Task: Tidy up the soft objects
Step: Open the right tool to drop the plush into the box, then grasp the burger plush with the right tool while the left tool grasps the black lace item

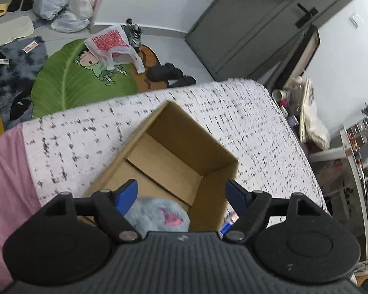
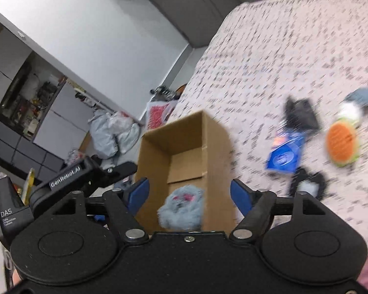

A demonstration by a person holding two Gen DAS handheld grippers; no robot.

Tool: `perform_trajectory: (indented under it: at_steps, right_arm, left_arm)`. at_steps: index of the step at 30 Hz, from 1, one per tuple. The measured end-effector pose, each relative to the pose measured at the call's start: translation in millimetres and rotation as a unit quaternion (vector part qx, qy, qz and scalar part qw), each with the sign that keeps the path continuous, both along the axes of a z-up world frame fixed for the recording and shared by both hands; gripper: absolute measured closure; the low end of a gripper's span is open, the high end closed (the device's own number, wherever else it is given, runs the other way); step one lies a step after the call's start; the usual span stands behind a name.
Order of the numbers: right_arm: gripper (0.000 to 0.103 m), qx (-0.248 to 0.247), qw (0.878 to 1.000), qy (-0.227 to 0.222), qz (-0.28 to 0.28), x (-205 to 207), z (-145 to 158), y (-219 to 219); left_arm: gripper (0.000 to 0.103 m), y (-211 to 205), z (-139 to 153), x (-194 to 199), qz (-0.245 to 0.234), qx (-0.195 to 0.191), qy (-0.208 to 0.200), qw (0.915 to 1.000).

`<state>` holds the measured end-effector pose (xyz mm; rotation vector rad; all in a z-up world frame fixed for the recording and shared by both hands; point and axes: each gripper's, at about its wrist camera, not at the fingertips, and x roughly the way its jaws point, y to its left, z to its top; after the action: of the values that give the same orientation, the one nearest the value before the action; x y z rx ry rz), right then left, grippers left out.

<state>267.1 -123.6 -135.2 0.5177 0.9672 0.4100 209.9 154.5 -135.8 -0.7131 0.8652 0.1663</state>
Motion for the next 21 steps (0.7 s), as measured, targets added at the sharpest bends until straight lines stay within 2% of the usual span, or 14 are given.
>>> perform_trajectory:
  at_steps: [3, 13, 18, 21]
  right_arm:
    - [0.025, -0.012, 1.000, -0.001, -0.021, -2, 5, -24]
    - [0.021, -0.072, 0.997, -0.013, -0.036, -3, 20, -94]
    - [0.019, -0.072, 0.996, -0.016, -0.039, -1, 12, -121]
    - [0.019, -0.056, 0.997, -0.011, -0.048, -1, -1, -134]
  left_arm:
    - [0.025, -15, 2, 1, -0.023, 0.008, -0.003, 0.9997]
    - [0.024, -59, 13, -2, -0.083, 0.054, -0.043, 0.9942]
    - [0.024, -82, 15, -2, -0.114, 0.074, -0.063, 0.9887]
    - [0.024, -98, 13, -1, -0.132, 0.079, -0.062, 0.9862]
